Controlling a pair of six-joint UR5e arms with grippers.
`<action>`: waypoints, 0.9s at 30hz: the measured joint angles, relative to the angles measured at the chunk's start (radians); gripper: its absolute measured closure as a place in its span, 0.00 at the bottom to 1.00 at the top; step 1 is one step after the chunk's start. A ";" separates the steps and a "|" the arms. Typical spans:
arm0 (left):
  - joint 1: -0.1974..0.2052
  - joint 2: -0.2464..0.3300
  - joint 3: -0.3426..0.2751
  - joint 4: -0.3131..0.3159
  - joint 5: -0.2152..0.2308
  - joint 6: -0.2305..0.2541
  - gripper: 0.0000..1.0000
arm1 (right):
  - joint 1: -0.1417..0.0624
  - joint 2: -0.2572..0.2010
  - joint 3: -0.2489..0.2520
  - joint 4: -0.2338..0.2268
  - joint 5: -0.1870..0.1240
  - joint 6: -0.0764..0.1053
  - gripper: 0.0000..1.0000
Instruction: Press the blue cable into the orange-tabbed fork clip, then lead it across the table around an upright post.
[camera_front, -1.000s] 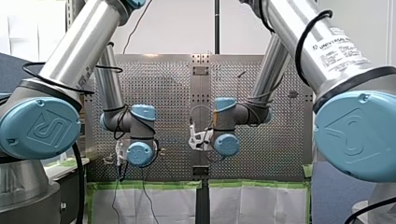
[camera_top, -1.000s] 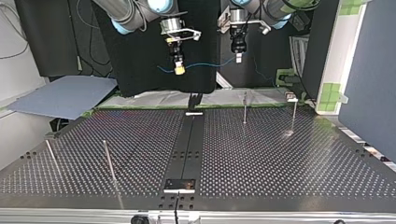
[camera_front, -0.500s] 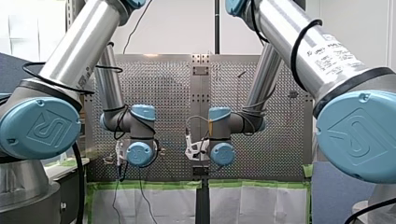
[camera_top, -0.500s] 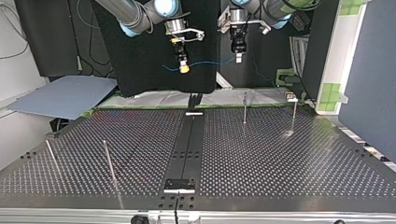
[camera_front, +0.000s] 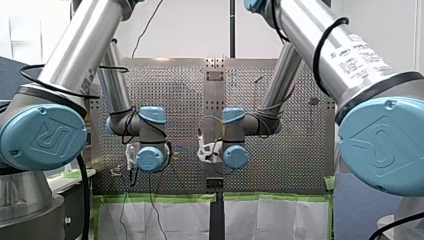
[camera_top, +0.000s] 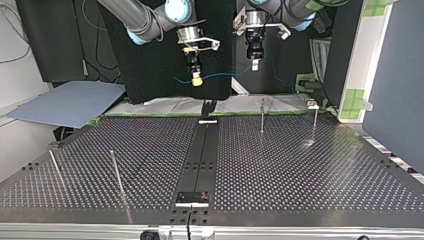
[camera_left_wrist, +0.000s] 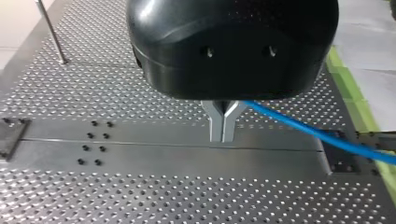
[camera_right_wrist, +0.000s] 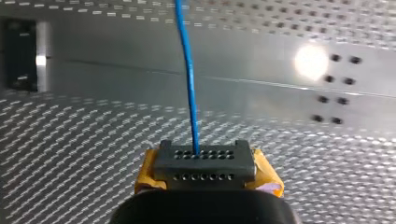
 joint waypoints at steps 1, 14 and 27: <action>0.000 0.011 0.000 -0.009 0.000 -0.007 1.00 | 0.001 -0.007 -0.007 0.003 -0.001 0.004 1.00; 0.059 0.115 -0.031 -0.036 0.018 -0.085 1.00 | -0.009 0.011 -0.059 -0.079 -0.106 0.111 1.00; 0.181 0.048 -0.083 0.060 0.135 -0.060 1.00 | 0.000 0.143 -0.122 -0.152 -0.155 0.151 1.00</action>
